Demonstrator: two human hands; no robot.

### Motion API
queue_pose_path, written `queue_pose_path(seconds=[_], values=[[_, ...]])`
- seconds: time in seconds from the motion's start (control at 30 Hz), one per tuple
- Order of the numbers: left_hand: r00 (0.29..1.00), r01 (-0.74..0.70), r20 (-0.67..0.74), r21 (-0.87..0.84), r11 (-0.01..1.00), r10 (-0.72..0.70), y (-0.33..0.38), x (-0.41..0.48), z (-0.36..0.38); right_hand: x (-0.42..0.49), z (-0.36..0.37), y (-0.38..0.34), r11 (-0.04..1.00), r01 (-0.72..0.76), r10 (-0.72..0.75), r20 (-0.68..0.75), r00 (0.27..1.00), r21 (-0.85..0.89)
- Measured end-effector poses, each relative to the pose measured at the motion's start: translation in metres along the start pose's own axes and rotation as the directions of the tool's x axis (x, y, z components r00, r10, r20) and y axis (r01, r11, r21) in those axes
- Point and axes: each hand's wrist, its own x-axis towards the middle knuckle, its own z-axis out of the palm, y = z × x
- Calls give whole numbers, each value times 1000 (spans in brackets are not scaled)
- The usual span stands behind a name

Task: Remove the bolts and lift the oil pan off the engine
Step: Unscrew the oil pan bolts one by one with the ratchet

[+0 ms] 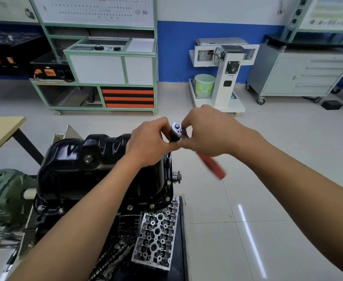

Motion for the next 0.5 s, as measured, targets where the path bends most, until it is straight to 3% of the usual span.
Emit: queue_pose_path(seconds=[0.1, 0.2, 0.37, 0.5], values=[[999, 25, -48, 26, 999, -23, -1, 2, 3, -6, 5, -5, 989, -27, 22, 40, 999, 142], [997, 25, -77, 44, 999, -22, 0, 3, 3, -6, 5, -6, 987, -33, 28, 36, 999, 159], [999, -42, 13, 85, 996, 41, 1, -1, -1, -5, -5, 1, 974, 23, -48, 107, 993, 224], [988, -57, 149, 78, 995, 44, -2, -2, -7, 6, -2, 1, 992, 118, -120, -53, 991, -47]])
